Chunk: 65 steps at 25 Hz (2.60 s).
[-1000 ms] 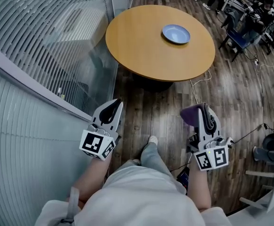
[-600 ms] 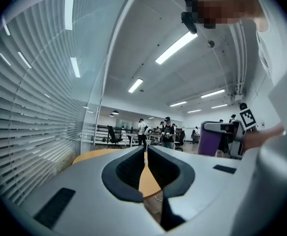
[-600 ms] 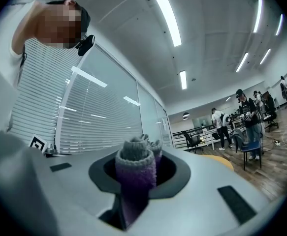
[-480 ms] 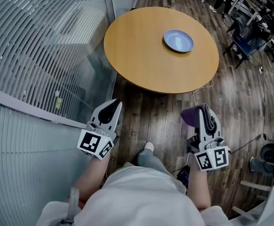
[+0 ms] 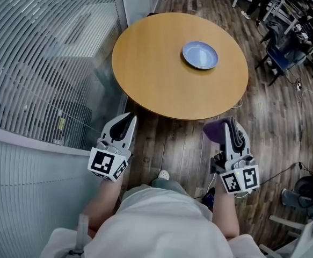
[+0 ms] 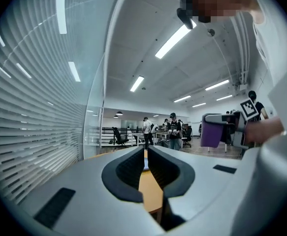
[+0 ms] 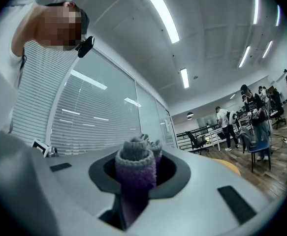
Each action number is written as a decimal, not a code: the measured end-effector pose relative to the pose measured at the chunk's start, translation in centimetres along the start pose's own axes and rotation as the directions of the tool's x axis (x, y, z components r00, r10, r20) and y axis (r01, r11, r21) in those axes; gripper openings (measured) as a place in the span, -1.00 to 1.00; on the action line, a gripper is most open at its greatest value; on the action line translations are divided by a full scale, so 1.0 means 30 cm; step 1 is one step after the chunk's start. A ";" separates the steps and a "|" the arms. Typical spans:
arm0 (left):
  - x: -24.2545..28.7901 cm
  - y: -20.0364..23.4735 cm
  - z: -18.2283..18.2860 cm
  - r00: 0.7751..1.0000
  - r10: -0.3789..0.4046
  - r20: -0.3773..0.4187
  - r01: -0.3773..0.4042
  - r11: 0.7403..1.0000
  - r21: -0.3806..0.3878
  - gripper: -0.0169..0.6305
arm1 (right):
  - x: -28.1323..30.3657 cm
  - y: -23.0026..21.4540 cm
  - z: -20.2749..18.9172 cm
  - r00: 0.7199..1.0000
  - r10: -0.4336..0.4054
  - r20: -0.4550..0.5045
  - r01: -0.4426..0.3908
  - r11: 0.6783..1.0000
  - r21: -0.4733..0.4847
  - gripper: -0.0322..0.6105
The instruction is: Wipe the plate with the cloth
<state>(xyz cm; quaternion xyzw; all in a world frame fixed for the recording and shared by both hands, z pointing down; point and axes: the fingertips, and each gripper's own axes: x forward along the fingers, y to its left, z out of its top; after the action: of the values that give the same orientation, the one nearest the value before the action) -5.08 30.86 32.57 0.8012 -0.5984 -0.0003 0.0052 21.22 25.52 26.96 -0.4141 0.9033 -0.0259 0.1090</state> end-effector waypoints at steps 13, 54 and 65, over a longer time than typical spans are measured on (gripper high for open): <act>0.165 -0.007 0.009 1.000 0.002 0.009 -0.002 1.000 -0.010 -0.85 | 0.090 -0.099 0.015 1.000 0.020 -0.014 -0.020 1.000 -0.004 -0.63; 1.226 0.499 -0.005 0.961 -0.278 0.003 0.278 0.960 -0.020 -0.85 | 0.858 -0.524 -0.079 0.973 -0.230 -0.002 0.229 0.972 -0.042 -0.63; 1.381 0.550 -0.048 0.932 -0.363 -0.011 0.362 0.930 -0.056 -0.84 | 0.987 -0.569 -0.119 0.960 -0.277 -0.033 0.275 0.960 -0.062 -0.63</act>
<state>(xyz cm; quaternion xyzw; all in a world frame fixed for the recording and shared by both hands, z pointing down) -9.14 -13.53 34.41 0.8974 -0.4399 -0.0089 0.0328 14.35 -8.14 27.57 -0.5383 0.8392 -0.0239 0.0737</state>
